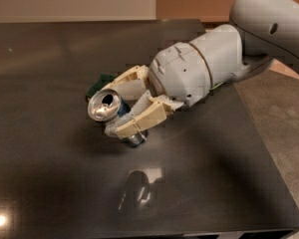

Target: Place redbull can upright

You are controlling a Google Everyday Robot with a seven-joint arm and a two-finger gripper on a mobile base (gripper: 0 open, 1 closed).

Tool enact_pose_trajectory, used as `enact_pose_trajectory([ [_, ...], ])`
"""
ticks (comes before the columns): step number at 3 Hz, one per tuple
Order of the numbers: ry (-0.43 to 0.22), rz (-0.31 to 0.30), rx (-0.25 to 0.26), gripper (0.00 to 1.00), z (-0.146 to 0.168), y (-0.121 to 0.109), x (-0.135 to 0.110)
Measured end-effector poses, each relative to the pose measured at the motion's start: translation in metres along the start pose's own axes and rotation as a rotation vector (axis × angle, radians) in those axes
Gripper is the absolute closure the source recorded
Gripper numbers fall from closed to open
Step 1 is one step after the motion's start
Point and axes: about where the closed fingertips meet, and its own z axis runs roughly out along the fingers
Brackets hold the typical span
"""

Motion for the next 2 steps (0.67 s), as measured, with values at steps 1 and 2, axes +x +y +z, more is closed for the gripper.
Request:
enact_pose_trajectory([
  [1, -0.067, 0.023, 0.037, 1.0, -0.006, -0.011, 0.007],
  [2, -0.107, 0.048, 0.061, 1.0, -0.011, -0.018, 0.018],
])
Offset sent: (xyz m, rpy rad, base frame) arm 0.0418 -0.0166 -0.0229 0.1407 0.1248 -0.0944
